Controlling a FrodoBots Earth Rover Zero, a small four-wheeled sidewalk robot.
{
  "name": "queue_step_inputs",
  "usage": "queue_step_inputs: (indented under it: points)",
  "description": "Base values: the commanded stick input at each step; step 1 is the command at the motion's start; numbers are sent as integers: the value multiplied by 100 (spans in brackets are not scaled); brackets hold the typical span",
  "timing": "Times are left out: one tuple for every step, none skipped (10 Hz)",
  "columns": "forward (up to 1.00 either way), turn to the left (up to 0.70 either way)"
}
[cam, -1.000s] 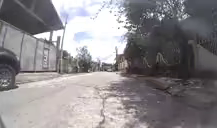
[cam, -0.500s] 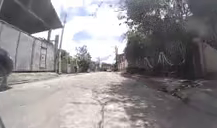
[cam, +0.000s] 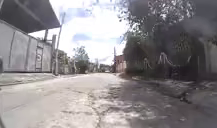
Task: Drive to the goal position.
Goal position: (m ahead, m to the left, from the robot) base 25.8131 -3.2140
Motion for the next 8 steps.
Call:
queue_step_inputs:
  points:
    - [70, 0]
    - [70, 0]
    - [70, 0]
    - [70, 0]
    - [70, 0]
    - [70, 0]
    - [70, 0]
    - [70, 0]
